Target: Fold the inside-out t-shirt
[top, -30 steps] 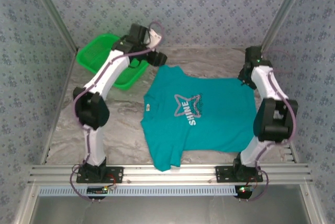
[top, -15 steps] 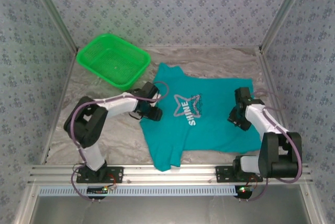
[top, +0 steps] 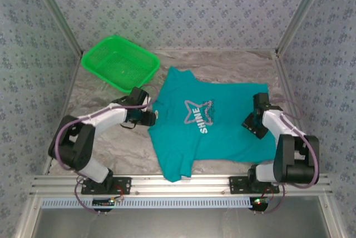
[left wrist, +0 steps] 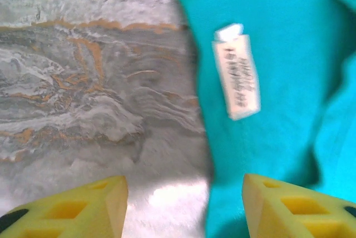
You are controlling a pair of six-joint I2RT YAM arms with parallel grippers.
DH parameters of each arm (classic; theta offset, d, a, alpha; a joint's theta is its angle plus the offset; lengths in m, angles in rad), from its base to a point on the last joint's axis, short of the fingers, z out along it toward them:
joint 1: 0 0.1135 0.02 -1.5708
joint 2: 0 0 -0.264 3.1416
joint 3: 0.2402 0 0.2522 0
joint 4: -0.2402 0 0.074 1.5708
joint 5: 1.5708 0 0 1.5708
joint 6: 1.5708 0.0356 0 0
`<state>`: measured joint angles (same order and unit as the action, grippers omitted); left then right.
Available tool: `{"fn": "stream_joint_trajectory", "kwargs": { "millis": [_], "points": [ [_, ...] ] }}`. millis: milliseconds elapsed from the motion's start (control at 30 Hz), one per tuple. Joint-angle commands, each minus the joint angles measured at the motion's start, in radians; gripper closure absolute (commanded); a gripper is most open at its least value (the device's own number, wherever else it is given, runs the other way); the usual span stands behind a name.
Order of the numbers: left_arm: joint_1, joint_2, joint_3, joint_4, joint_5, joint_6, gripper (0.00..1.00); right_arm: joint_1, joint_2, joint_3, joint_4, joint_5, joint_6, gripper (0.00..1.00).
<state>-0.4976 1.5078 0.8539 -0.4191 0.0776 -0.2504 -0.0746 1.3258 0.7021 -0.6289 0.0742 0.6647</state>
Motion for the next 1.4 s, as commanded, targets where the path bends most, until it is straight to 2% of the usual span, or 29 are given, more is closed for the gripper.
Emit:
{"fn": "stream_joint_trajectory", "kwargs": {
  "millis": [0, 33, 100, 200, 267, 367, 400, 500, 600, 733, 767, 833, 900, 1000, 1067, 1100, 1133, 1167, 1200, 1300, 1367],
  "points": [
    [-0.126, -0.137, 0.047, -0.074, 0.043, 0.155, 0.39, -0.039, -0.142, 0.006, -0.114, 0.035, 0.020, 0.34],
    [-0.157, -0.157, 0.052, -0.077, 0.028, 0.169, 0.38, -0.045, -0.183, -0.003, -0.116, 0.042, 0.010, 0.34],
    [-0.165, -0.168, 0.054, -0.078, -0.006, 0.085, 0.36, -0.052, -0.263, -0.028, -0.114, 0.061, 0.022, 0.35],
    [-0.164, -0.151, 0.032, -0.059, 0.051, -0.007, 0.38, -0.072, -0.312, -0.060, -0.134, 0.073, 0.073, 0.35],
    [-0.206, -0.163, 0.003, -0.052, 0.103, -0.002, 0.38, -0.107, -0.308, -0.061, -0.194, 0.072, 0.113, 0.34],
    [-0.383, -0.221, -0.031, -0.059, 0.158, 0.166, 0.36, -0.162, -0.313, -0.076, -0.315, 0.081, 0.202, 0.31],
    [-0.471, -0.242, -0.033, -0.072, 0.154, 0.252, 0.35, -0.200, -0.321, -0.090, -0.344, 0.059, 0.210, 0.31],
    [-0.659, -0.267, -0.043, -0.089, 0.127, 0.465, 0.30, -0.326, -0.376, -0.162, -0.339, -0.043, 0.198, 0.29],
    [-0.729, -0.223, -0.063, -0.075, 0.108, 0.541, 0.26, -0.428, -0.405, -0.223, -0.293, -0.126, 0.184, 0.27],
    [-0.819, -0.112, -0.030, -0.118, 0.044, 0.585, 0.26, -0.475, -0.385, -0.254, -0.224, -0.133, 0.193, 0.27],
    [-0.837, -0.091, -0.021, -0.128, 0.022, 0.593, 0.25, -0.483, -0.378, -0.262, -0.202, -0.121, 0.191, 0.29],
    [-0.860, -0.003, 0.025, -0.170, -0.122, 0.584, 0.25, -0.490, -0.361, -0.278, -0.171, -0.108, 0.200, 0.34],
    [-0.864, 0.088, 0.067, -0.250, -0.216, 0.580, 0.27, -0.493, -0.351, -0.285, -0.149, -0.096, 0.195, 0.43],
    [-0.871, 0.142, 0.058, -0.277, -0.327, 0.590, 0.29, -0.499, -0.357, -0.293, -0.127, -0.070, 0.203, 0.66],
    [-0.871, 0.123, 0.047, -0.265, -0.325, 0.597, 0.30, -0.499, -0.371, -0.284, -0.127, -0.051, 0.205, 0.85],
    [-0.871, 0.110, 0.043, -0.265, -0.309, 0.599, 0.32, -0.500, -0.383, -0.279, -0.127, -0.042, 0.208, 0.97],
    [-0.873, 0.099, 0.039, -0.265, -0.286, 0.608, 0.37, -0.501, -0.391, -0.275, -0.130, -0.037, 0.213, 1.00],
    [-0.874, 0.090, 0.031, -0.252, -0.267, 0.620, 0.47, -0.501, -0.398, -0.270, -0.133, -0.029, 0.218, 1.00],
    [-0.874, 0.079, 0.017, -0.231, -0.253, 0.633, 0.61, -0.502, -0.404, -0.262, -0.141, -0.024, 0.225, 1.00],
    [-0.874, 0.044, -0.002, -0.240, -0.220, 0.687, 0.91, -0.505, -0.409, -0.227, -0.167, 0.009, 0.233, 1.00],
    [-0.874, 0.002, -0.006, -0.247, -0.213, 0.715, 0.95, -0.506, -0.416, -0.204, -0.180, 0.033, 0.241, 1.00]
  ]
}}
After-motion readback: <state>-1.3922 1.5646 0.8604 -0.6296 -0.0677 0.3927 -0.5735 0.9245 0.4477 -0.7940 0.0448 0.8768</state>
